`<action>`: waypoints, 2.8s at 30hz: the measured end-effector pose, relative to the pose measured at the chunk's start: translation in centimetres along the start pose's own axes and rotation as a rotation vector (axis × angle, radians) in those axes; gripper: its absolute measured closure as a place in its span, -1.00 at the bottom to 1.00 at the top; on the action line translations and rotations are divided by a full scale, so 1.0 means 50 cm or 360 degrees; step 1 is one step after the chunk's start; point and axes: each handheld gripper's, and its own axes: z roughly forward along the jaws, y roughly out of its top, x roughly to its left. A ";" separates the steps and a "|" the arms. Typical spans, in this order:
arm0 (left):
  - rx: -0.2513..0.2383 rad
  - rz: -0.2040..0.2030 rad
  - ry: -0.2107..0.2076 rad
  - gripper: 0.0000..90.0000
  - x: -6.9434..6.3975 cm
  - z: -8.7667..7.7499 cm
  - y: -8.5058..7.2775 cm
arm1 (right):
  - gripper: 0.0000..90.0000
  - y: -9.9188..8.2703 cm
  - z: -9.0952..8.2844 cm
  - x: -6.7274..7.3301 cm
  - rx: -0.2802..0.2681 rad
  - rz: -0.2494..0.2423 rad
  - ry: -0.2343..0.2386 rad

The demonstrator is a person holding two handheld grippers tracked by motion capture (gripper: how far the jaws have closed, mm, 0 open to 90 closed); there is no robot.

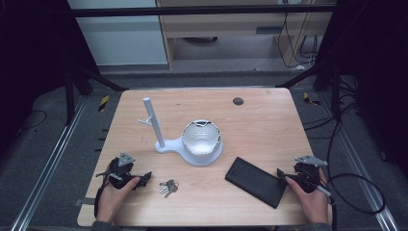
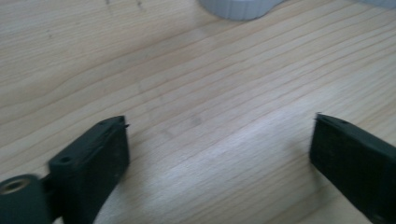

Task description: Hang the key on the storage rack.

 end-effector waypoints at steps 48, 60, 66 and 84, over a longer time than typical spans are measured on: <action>0.0668 0.0773 -0.0442 -0.25 -0.165 0.022 0.109 | -0.83 -0.006 -0.006 0.004 -0.0002 -0.0028 0.0024; 0.0670 0.0735 -0.0495 -0.02 -0.159 0.023 0.114 | -0.83 -0.006 -0.006 0.004 -0.0002 -0.0028 0.0024; 0.0666 0.0730 -0.0482 0.38 -0.172 0.014 0.109 | -0.83 -0.006 -0.006 0.005 -0.0002 -0.0024 0.0023; 0.0638 0.0623 -0.0456 0.90 -0.177 0.003 0.119 | -0.83 -0.006 -0.006 0.006 0.0000 -0.0018 0.0019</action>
